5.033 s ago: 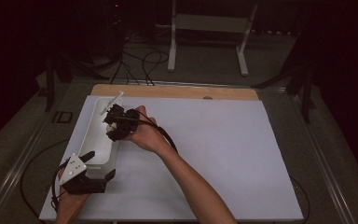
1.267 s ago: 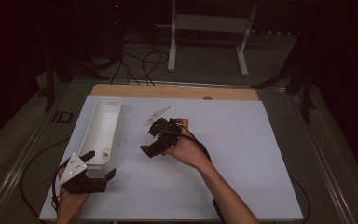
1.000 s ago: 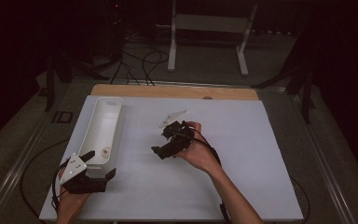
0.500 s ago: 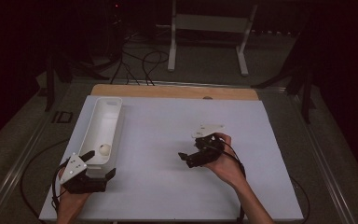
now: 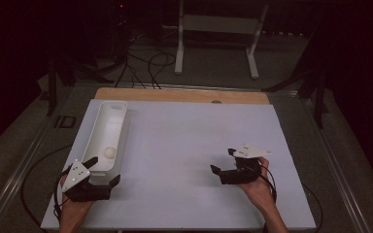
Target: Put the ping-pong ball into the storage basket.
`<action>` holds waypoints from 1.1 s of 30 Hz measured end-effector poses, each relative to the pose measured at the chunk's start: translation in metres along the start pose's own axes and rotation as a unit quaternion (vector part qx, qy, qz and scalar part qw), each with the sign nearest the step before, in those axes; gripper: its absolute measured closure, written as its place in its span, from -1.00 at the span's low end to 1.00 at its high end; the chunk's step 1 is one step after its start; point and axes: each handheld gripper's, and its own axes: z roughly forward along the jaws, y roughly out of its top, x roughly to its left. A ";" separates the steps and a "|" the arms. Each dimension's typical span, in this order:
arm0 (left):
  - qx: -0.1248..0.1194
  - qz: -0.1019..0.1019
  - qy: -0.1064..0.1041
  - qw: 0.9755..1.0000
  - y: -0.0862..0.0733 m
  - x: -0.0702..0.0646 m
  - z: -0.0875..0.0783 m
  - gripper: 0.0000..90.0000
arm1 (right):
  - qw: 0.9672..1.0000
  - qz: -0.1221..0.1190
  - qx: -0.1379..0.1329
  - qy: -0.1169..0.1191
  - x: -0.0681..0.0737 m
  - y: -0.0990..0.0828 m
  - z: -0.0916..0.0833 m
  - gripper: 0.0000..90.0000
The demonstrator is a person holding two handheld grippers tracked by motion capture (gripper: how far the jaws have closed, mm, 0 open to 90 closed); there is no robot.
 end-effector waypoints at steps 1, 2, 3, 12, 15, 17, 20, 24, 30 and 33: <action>0.000 0.000 0.000 1.000 0.000 0.000 0.000 -1.00 | 1.000 0.000 0.000 0.000 0.000 0.000 0.000 -0.76; 0.000 0.000 0.001 1.000 0.000 0.000 0.000 -1.00 | 1.000 0.010 -0.015 -0.014 -0.004 -0.011 -0.008 -0.76; 0.001 0.000 0.001 1.000 0.000 0.000 0.001 -1.00 | 1.000 0.016 -0.019 -0.019 -0.006 -0.016 -0.011 -0.76; 0.002 -0.001 0.003 1.000 0.000 0.000 0.001 -1.00 | 0.996 0.039 -0.054 -0.065 -0.016 -0.051 -0.031 -0.76; 0.002 -0.001 0.004 1.000 0.000 0.000 0.001 -1.00 | 0.994 0.041 -0.064 -0.072 -0.017 -0.054 -0.035 -0.77; 0.002 -0.002 0.004 1.000 0.000 0.000 0.001 -1.00 | 0.992 0.038 -0.081 -0.086 -0.018 -0.059 -0.041 -0.78; 0.003 -0.001 0.005 1.000 0.000 0.000 0.001 -1.00 | 0.990 0.042 -0.090 -0.103 -0.020 -0.065 -0.046 -0.78; 0.003 -0.001 0.006 1.000 0.000 0.000 0.001 -1.00 | 0.988 0.044 -0.096 -0.114 -0.020 -0.070 -0.049 -0.78; 0.004 0.001 0.007 1.000 0.000 0.000 0.001 -1.00 | 0.986 0.042 -0.108 -0.120 -0.017 -0.069 -0.053 -0.78; 0.005 0.002 0.009 1.000 0.000 0.000 0.001 -1.00 | 0.985 0.041 -0.114 -0.125 -0.017 -0.067 -0.054 -0.78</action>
